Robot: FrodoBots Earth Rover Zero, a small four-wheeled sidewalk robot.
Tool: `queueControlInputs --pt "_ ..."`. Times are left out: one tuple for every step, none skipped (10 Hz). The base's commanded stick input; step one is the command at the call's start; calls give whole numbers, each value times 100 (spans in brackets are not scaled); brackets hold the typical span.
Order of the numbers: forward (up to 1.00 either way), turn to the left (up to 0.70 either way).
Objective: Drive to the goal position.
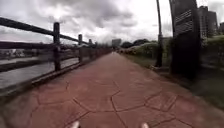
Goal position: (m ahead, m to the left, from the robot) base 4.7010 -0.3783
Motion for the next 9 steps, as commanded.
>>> queueControlInputs --pt "70 0" --pt "70 0" --pt "70 0" --pt "70 0" --pt "70 0" --pt "70 0" --pt "70 0" --pt "70 0" --pt "70 0"
